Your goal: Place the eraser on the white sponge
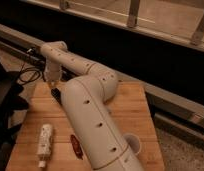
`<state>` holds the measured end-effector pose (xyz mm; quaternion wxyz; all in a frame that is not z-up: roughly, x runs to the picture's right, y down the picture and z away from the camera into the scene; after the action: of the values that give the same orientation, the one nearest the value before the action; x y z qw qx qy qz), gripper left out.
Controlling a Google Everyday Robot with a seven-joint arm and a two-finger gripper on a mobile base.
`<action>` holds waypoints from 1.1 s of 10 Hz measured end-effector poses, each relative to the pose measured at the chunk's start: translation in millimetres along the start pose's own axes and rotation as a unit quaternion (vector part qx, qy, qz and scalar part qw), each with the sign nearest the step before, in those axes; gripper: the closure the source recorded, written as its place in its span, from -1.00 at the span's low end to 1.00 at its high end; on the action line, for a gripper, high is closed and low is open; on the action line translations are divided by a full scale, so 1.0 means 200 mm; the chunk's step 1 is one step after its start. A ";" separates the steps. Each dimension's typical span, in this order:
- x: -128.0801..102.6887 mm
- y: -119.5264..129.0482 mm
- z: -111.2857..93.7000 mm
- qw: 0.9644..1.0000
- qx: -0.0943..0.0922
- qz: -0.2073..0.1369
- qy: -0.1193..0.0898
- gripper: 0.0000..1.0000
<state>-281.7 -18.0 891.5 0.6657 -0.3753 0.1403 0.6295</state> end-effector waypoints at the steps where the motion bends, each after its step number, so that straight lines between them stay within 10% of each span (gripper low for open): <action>1: 0.01 -0.01 0.01 1.000 0.002 -0.003 0.004 -0.32; 3: 0.02 -0.03 0.05 1.000 0.000 -0.009 0.005 -0.60; 11: 0.08 -0.15 0.18 0.999 -0.020 0.006 0.034 -0.60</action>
<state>-260.6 19.6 914.7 0.6492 -0.4094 0.1524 0.6227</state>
